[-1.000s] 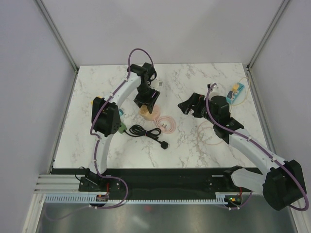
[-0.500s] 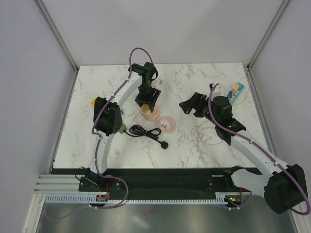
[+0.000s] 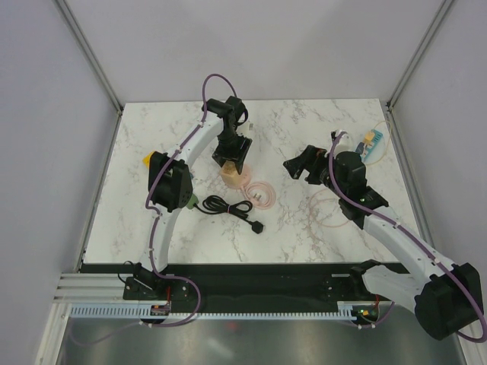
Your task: Insert the plug
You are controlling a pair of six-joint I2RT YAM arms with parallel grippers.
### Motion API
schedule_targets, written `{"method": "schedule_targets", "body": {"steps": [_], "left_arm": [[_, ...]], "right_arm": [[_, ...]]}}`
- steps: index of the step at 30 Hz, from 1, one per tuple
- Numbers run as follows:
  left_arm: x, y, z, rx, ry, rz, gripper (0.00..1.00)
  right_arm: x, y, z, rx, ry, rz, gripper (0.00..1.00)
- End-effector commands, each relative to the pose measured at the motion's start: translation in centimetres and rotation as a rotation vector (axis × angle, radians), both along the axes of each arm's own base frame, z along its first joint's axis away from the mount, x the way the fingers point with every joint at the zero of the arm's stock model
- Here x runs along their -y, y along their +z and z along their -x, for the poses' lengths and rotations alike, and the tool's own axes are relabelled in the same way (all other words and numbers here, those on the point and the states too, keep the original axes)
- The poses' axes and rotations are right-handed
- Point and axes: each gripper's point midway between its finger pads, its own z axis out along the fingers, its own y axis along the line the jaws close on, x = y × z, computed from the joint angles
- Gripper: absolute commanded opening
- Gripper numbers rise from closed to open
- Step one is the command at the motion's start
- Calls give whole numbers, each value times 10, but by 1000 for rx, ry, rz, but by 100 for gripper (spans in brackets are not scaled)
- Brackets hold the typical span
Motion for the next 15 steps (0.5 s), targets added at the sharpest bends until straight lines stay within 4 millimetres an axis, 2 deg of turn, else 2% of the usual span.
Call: {"method": "schedule_targets", "body": {"steps": [1, 6, 12, 15], "left_arm": [[-20, -23, -7, -1, 56, -109, 2], [-23, -16, -7, 24, 62, -108, 2], [-14, -7, -9, 41, 52, -53, 2], [-15, -9, -7, 37, 45, -58, 2]], "right_arm": [[4, 13, -2, 44, -16, 2, 98], [4, 15, -1, 48, -16, -1, 98], [7, 12, 0, 42, -19, 7, 98], [6, 14, 0, 41, -15, 6, 98]]}}
